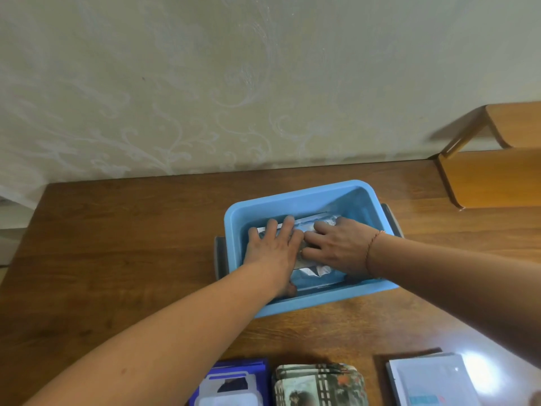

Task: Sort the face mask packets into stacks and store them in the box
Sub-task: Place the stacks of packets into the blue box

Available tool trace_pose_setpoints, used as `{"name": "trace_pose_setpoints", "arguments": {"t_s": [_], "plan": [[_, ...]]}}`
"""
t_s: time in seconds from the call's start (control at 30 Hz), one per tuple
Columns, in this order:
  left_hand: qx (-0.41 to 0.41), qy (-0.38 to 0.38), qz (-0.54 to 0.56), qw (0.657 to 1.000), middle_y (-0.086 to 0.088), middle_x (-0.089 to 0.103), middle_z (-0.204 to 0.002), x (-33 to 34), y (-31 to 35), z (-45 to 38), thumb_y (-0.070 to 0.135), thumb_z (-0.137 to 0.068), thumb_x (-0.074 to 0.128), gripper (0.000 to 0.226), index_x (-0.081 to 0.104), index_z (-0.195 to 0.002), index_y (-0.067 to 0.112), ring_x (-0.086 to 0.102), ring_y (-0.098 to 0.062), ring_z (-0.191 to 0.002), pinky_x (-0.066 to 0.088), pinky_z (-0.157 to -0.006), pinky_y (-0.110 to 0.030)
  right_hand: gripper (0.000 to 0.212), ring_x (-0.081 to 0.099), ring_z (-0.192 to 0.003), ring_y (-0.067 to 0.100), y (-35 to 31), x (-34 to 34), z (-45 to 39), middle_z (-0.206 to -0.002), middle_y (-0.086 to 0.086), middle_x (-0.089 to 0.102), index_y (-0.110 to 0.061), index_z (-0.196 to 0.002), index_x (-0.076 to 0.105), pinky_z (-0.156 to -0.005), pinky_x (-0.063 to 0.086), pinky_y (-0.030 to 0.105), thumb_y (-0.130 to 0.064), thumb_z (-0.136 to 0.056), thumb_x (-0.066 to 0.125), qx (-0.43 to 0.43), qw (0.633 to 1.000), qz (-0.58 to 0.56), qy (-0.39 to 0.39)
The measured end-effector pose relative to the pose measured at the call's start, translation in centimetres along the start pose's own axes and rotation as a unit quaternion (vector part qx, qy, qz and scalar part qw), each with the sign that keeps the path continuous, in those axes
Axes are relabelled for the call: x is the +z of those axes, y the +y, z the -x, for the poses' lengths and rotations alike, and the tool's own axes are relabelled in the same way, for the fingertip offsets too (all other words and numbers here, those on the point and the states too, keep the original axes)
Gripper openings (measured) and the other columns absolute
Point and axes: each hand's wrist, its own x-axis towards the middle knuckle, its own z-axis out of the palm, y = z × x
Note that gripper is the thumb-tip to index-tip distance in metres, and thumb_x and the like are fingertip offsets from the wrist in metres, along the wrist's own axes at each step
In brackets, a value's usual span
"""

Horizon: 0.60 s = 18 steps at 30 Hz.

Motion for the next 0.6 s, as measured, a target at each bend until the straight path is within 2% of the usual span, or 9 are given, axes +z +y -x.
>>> {"name": "trace_pose_setpoints", "arguments": {"t_s": [0.03, 0.17, 0.37, 0.6], "plan": [[-0.001, -0.007, -0.009, 1.000, -0.006, -0.006, -0.155, 0.1, 0.0, -0.1, 0.059, -0.073, 0.070, 0.104, 0.009, -0.147, 0.019, 0.014, -0.035, -0.136, 0.029, -0.103, -0.055, 0.067, 0.051, -0.082, 0.026, 0.0, -0.1, 0.0, -0.105, 0.007, 0.052, -0.017, -0.109, 0.039, -0.047, 0.036, 0.033, -0.031, -0.060, 0.083, 0.004, 1.000, 0.005, -0.012], [-0.002, -0.011, -0.035, 0.999, -0.005, -0.010, -0.154, 0.3, 0.0, -0.1, 0.059, -0.073, 0.071, 0.109, 0.003, -0.148, 0.018, 0.012, -0.035, -0.137, 0.030, -0.102, -0.057, 0.059, 0.042, -0.100, 0.027, -0.2, 0.0, 0.0, -0.121, 0.008, 0.038, -0.019, -0.123, 0.028, -0.058, 0.037, 0.036, -0.029, -0.080, 0.067, -0.001, 0.999, 0.024, -0.039], [0.007, 0.009, -0.062, 0.998, -0.007, -0.001, -0.154, 0.4, 0.2, -0.2, 0.058, -0.071, 0.072, 0.106, 0.008, -0.146, 0.017, 0.019, -0.033, -0.133, 0.028, -0.103, -0.049, 0.055, 0.040, -0.108, 0.030, -0.3, -1.2, 0.2, -0.126, 0.011, 0.035, -0.015, -0.130, 0.031, -0.071, 0.046, 0.040, -0.030, -0.086, 0.061, 0.023, 0.998, -0.004, -0.062], [0.032, -0.006, -0.031, 0.999, -0.005, -0.002, -0.154, 0.4, -0.4, -0.5, 0.063, -0.073, 0.070, 0.106, 0.009, -0.148, 0.019, 0.018, -0.033, -0.133, 0.027, -0.103, -0.051, 0.057, 0.042, -0.102, 0.030, -0.4, -1.9, 0.4, -0.124, 0.011, 0.036, -0.015, -0.132, 0.029, -0.073, 0.048, 0.041, -0.040, -0.088, 0.056, 0.031, 0.997, 0.008, -0.069]]}}
